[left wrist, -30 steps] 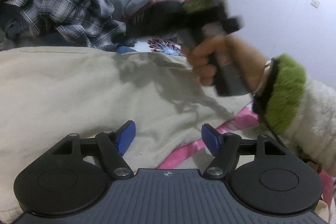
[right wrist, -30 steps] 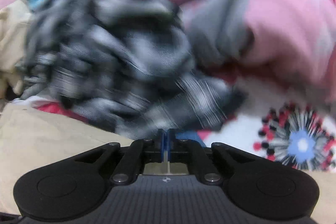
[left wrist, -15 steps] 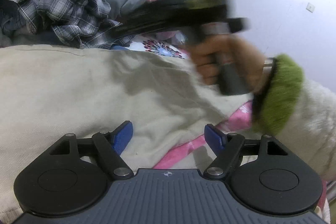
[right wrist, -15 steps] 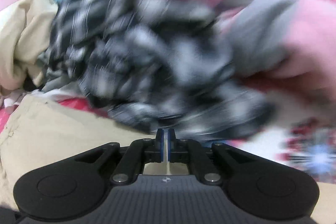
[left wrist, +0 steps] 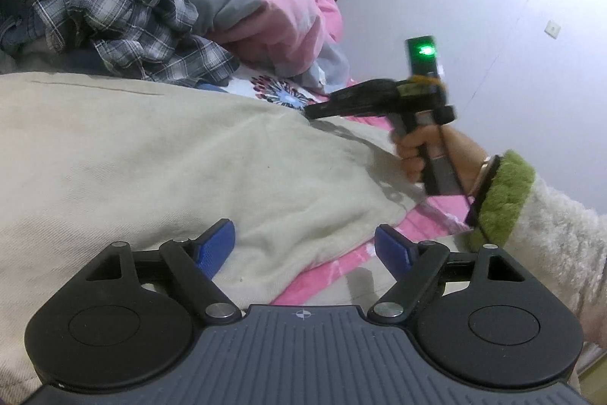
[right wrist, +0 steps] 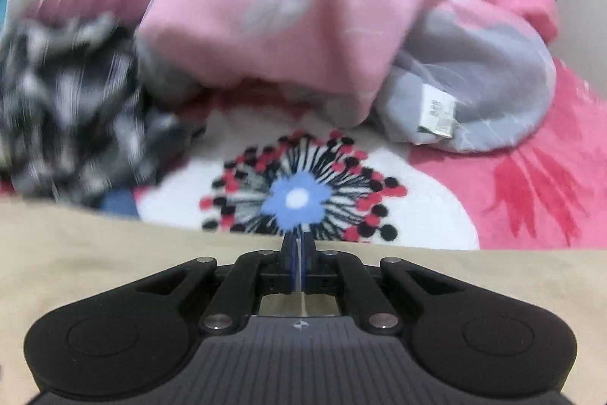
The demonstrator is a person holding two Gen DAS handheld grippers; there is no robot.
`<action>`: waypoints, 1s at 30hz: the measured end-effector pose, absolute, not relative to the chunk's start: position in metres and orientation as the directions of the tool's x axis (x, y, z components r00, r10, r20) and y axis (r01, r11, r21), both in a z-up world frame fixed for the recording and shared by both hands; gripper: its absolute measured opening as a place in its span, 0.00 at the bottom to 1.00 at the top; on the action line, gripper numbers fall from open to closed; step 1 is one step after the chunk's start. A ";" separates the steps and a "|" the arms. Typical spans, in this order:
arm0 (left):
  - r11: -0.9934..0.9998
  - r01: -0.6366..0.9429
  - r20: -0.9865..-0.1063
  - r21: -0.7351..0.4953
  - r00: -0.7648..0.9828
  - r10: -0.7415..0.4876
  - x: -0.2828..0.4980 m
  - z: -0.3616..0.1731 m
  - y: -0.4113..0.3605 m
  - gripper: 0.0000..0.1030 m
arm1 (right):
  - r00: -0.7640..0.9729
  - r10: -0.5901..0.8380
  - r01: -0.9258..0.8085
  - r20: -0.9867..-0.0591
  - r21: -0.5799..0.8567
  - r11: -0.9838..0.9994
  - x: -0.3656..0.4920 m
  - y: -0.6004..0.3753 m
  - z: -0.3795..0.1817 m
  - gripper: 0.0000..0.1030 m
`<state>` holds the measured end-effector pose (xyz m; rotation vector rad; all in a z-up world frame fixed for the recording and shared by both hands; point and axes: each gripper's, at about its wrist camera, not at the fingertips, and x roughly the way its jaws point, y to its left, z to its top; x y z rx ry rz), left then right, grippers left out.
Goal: Fold clothes
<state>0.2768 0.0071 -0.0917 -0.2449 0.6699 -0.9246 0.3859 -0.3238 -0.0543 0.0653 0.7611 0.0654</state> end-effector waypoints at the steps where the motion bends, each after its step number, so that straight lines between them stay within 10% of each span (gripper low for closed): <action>1: 0.592 0.655 -0.427 -0.470 0.419 -0.802 0.277 -0.092 0.007 0.79 | 0.730 0.067 -0.020 -0.680 0.076 0.997 0.380 -0.331 -0.047 0.01; 30: 0.549 0.673 -0.400 -0.495 0.385 -0.832 0.278 -0.093 0.010 0.94 | 0.614 -0.295 0.497 -0.732 0.068 0.865 0.354 -0.543 -0.048 0.02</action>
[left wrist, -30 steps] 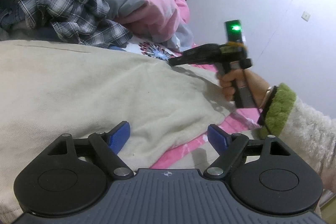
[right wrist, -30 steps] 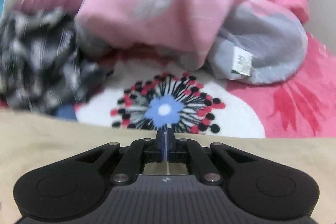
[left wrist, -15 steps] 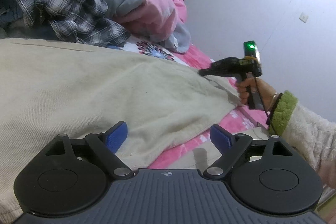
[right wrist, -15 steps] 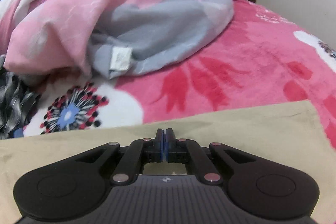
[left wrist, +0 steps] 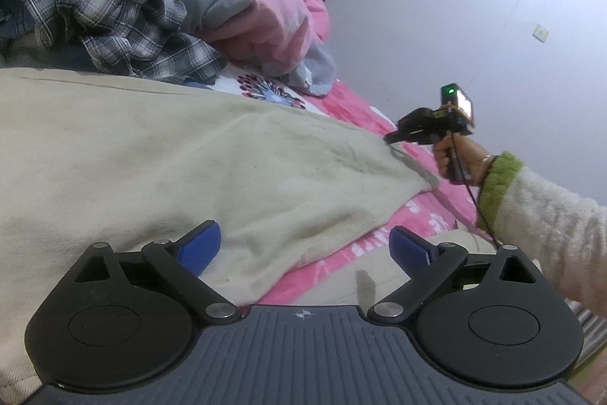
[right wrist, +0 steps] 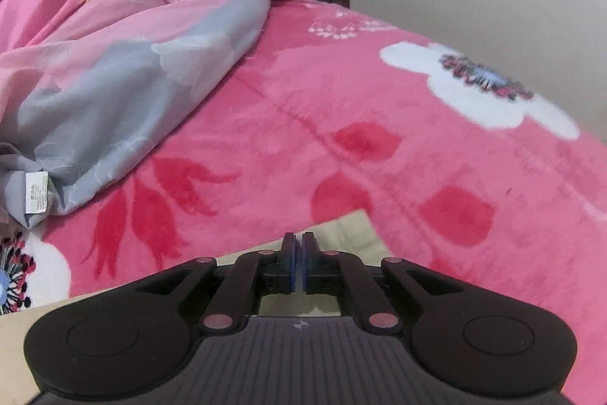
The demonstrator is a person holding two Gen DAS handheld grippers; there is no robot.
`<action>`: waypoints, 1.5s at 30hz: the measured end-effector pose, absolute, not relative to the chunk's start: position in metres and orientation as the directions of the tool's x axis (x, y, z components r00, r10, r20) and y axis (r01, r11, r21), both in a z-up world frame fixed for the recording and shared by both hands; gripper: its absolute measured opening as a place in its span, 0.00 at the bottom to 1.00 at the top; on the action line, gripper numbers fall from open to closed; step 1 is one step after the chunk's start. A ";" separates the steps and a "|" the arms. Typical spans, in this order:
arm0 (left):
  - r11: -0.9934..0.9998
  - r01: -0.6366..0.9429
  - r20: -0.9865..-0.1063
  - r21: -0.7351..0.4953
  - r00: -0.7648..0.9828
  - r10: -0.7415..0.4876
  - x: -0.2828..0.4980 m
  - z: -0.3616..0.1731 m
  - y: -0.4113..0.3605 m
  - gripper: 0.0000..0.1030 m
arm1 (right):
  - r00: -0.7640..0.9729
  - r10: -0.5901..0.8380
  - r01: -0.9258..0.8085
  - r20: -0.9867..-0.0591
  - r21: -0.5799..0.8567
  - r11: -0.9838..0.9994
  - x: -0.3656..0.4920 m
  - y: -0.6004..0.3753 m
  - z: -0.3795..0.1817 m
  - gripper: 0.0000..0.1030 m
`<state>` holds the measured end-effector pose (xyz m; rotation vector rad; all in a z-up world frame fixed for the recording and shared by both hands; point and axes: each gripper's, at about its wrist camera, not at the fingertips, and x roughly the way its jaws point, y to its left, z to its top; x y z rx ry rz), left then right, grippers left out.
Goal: Fold clothes
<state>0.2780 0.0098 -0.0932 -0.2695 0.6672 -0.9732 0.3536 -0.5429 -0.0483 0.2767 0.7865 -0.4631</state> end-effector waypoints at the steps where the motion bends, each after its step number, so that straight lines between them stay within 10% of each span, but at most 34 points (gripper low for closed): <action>1: 0.550 0.673 -0.401 -0.494 0.386 -0.831 0.278 -0.093 0.010 0.95 | 0.622 -0.288 0.480 -0.728 0.063 0.875 0.347 -0.537 -0.042 0.02; 7: 0.549 0.678 -0.401 -0.489 0.384 -0.831 0.278 -0.094 0.008 0.96 | 0.676 0.091 0.135 -0.732 0.244 0.960 0.278 -0.469 -0.024 0.02; 19: 0.588 0.717 -0.426 -0.376 0.430 -0.796 0.255 -0.060 -0.013 0.96 | 0.721 0.176 0.068 -0.670 0.322 0.944 0.190 -0.425 0.003 0.04; 29: 0.697 0.699 -0.640 -0.161 0.464 -0.613 0.225 -0.073 -0.086 0.95 | 0.686 0.391 -0.238 -0.614 0.318 0.918 0.226 -0.316 -0.015 0.04; 33: 0.694 0.700 -0.643 -0.169 0.455 -0.616 0.217 -0.070 -0.083 0.95 | 0.615 0.278 -0.191 -0.738 0.203 0.960 0.256 -0.301 -0.069 0.01; 41: 0.711 0.664 -0.560 -0.233 0.506 -0.656 0.225 -0.052 -0.086 0.99 | 0.705 0.222 -0.139 -0.674 0.175 0.975 0.229 -0.311 -0.029 0.04; 45: 0.764 0.617 -0.651 -0.192 0.502 -0.569 0.227 -0.069 -0.097 0.98 | 0.664 0.163 -0.064 -0.730 0.161 0.985 0.235 -0.316 -0.062 0.03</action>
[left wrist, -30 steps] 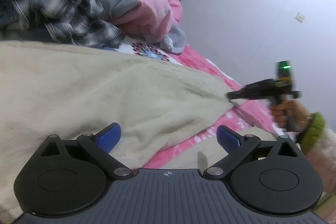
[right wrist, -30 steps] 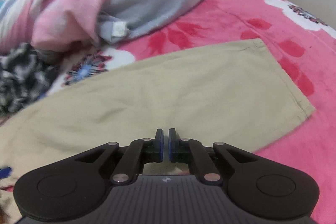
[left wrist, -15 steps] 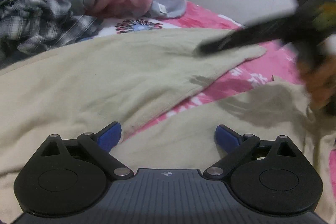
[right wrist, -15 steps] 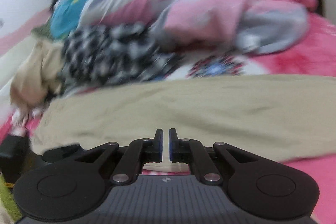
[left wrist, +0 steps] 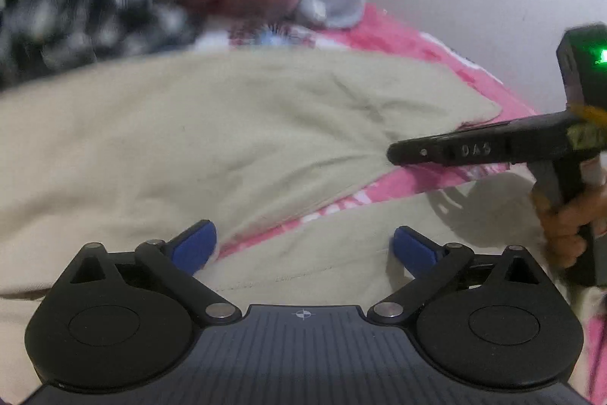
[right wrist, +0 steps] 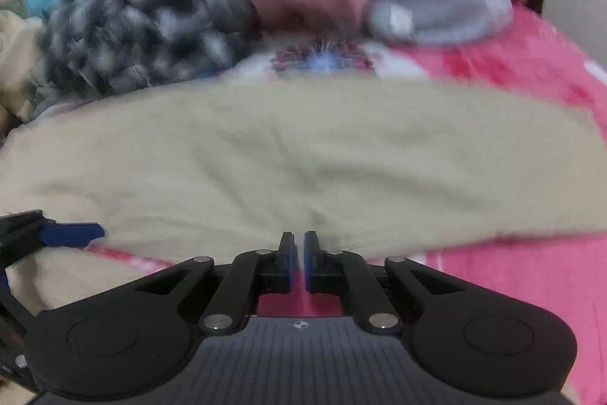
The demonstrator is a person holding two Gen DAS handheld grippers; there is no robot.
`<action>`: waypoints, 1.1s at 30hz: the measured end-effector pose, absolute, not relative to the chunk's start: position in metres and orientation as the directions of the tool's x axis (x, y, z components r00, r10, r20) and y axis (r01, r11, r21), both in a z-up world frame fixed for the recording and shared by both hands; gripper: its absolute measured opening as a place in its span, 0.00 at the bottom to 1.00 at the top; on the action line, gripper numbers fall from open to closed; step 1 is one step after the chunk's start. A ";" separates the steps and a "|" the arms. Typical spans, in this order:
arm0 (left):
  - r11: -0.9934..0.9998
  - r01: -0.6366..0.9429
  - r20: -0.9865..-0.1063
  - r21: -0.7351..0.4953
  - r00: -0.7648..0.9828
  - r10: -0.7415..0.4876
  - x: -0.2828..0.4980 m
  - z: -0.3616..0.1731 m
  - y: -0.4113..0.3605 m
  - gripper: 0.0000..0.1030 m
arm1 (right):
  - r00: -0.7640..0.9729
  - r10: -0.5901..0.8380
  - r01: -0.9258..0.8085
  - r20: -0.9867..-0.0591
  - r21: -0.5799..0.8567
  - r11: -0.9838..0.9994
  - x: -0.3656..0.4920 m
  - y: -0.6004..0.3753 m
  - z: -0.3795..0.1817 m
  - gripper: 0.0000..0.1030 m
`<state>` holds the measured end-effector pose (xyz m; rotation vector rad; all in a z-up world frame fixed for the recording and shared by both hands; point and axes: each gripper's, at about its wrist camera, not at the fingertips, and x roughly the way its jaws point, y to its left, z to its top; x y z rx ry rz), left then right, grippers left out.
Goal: Fold clothes
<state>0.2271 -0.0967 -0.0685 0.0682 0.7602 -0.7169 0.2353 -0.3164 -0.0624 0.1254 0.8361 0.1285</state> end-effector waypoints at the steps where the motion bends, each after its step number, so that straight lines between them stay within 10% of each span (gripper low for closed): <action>1: 0.769 0.614 -0.653 -0.178 0.511 -0.559 0.221 -0.061 -0.095 0.98 | 0.668 0.169 -0.043 -0.725 0.189 0.981 0.231 -0.319 -0.057 0.04; 5: 0.770 0.610 -0.590 -0.187 0.557 -0.585 0.188 -0.025 -0.074 0.99 | 0.748 0.218 -0.046 -0.627 0.279 0.959 0.180 -0.321 -0.012 0.11; 8: 0.780 0.588 -0.542 -0.213 0.594 -0.595 0.155 -0.004 -0.054 0.99 | 0.810 0.208 -0.059 -0.548 0.277 0.959 0.126 -0.317 0.013 0.47; 24: 0.883 0.353 -0.537 -0.308 0.702 -0.468 0.001 -0.010 0.025 1.00 | 0.837 0.237 -0.114 -0.493 0.267 0.957 -0.044 -0.259 0.015 0.80; 27: 0.920 0.275 -0.572 -0.278 0.723 -0.389 -0.010 -0.015 0.034 1.00 | 0.839 0.241 -0.128 -0.487 0.253 0.959 -0.053 -0.243 0.014 0.99; 33: 0.945 0.166 -0.591 -0.283 0.745 -0.308 -0.021 -0.026 0.056 1.00 | 0.844 0.199 -0.113 -0.498 0.198 0.974 -0.064 -0.216 0.009 1.00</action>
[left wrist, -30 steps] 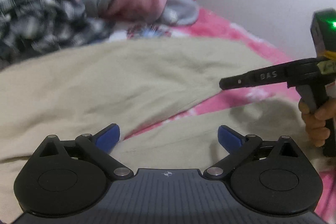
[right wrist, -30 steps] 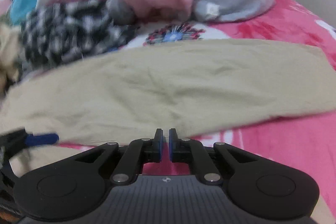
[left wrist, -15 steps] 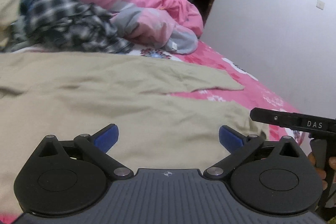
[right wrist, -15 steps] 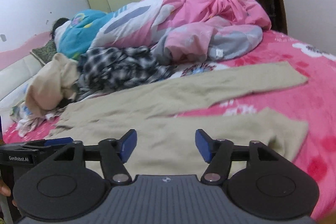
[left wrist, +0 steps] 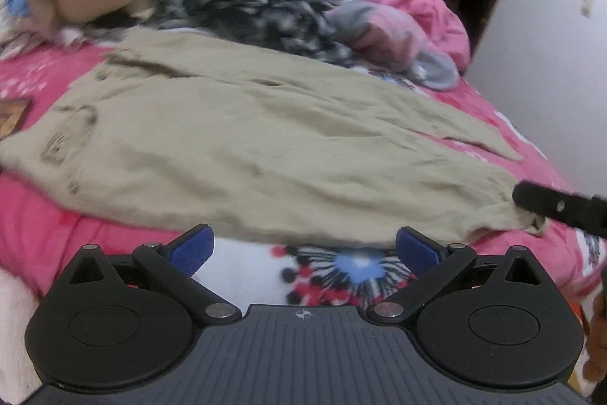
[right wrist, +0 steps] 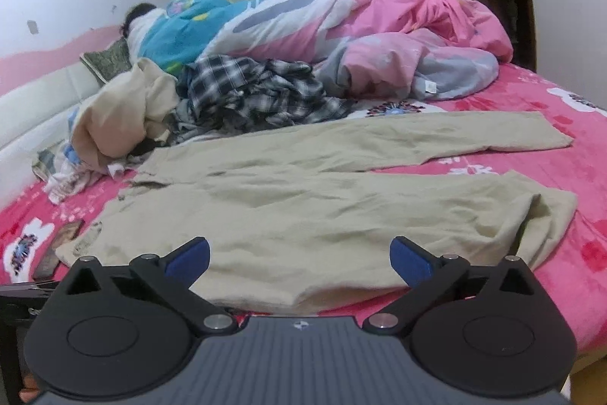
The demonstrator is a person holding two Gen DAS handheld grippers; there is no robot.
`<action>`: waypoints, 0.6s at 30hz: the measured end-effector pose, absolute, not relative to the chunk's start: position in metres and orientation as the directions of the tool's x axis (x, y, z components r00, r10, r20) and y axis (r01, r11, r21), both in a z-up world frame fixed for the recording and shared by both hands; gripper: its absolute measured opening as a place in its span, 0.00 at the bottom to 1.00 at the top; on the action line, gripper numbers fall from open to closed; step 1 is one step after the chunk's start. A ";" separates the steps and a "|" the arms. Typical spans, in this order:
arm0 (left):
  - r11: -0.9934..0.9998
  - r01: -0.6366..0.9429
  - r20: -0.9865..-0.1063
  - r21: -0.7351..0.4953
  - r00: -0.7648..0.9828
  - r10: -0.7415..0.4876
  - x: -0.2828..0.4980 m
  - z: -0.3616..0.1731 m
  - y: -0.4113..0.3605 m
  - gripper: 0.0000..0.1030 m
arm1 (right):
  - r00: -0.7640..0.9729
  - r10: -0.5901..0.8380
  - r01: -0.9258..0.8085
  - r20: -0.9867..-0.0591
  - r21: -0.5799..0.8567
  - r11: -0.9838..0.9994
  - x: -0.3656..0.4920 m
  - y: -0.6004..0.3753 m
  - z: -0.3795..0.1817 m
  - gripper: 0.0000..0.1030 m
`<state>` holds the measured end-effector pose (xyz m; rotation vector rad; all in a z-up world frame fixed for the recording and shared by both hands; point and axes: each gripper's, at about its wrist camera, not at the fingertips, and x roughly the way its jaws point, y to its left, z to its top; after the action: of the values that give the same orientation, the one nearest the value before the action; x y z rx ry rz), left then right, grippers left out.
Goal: Fold clothes
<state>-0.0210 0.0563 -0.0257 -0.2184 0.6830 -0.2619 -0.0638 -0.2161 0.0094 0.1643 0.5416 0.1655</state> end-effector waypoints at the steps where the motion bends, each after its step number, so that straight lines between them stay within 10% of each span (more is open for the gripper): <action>1: 0.945 0.152 -0.589 -0.290 0.749 -0.302 -0.022 -0.027 0.060 1.00 | 0.847 0.174 -0.093 -0.502 0.182 0.979 -0.065 -0.213 0.008 1.00; 18: 0.900 0.090 -0.560 -0.425 0.755 -0.341 -0.015 -0.051 0.109 1.00 | 0.867 0.174 -0.088 -0.468 0.202 0.976 -0.069 -0.197 -0.006 1.00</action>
<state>-0.0152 0.1092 -0.0506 -0.3901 0.6779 -0.2416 -0.0687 -0.1966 -0.0057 0.1767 0.5046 0.1379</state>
